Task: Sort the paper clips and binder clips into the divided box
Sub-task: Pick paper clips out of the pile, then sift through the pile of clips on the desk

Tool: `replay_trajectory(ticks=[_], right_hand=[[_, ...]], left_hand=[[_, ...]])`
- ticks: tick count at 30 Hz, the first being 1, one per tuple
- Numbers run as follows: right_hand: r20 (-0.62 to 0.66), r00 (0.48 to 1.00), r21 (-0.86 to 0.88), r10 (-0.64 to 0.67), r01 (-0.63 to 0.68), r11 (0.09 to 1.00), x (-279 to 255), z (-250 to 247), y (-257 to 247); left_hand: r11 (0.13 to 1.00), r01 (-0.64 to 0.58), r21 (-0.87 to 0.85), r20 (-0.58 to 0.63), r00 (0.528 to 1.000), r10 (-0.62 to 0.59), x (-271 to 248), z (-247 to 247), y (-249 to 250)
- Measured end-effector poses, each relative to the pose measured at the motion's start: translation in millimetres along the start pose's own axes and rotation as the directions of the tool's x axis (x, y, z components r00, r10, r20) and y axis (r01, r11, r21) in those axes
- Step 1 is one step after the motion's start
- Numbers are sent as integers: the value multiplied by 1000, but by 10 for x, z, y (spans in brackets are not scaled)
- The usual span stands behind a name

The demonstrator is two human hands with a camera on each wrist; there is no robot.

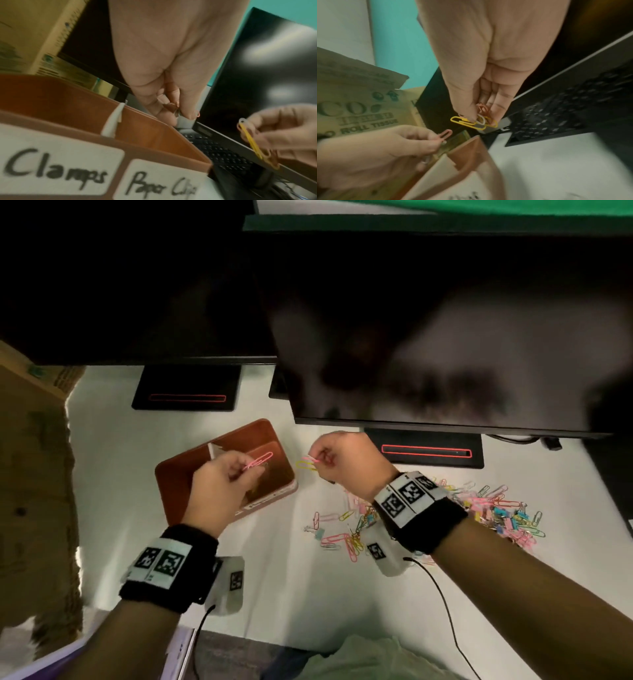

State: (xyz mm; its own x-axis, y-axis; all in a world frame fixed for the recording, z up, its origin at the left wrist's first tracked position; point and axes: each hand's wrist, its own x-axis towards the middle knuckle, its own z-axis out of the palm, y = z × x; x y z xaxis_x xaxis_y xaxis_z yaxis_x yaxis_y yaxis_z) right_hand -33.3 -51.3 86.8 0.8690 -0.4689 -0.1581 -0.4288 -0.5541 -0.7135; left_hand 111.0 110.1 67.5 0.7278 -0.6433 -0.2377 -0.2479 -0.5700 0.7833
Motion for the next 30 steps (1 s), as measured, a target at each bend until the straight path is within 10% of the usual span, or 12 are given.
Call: replay_trajectory(ticks=[5, 13, 19, 30], right_hand=[[72, 997, 101, 15, -22, 995, 447, 519, -357], [-104, 987, 310, 123, -85, 947, -3, 404, 174], [152, 942, 93, 298, -314, 945, -574, 458, 843], [167, 973, -299, 162, -106, 948, -539, 310, 979]], left_hand=[[996, 71, 46, 13, 997, -72, 155, -16, -221], [950, -297, 99, 85, 954, 289, -346, 224, -46], [928, -252, 273, 434, 894, 115, -470, 921, -245], [848, -341, 405, 452, 881, 138, -441, 1238, -370]])
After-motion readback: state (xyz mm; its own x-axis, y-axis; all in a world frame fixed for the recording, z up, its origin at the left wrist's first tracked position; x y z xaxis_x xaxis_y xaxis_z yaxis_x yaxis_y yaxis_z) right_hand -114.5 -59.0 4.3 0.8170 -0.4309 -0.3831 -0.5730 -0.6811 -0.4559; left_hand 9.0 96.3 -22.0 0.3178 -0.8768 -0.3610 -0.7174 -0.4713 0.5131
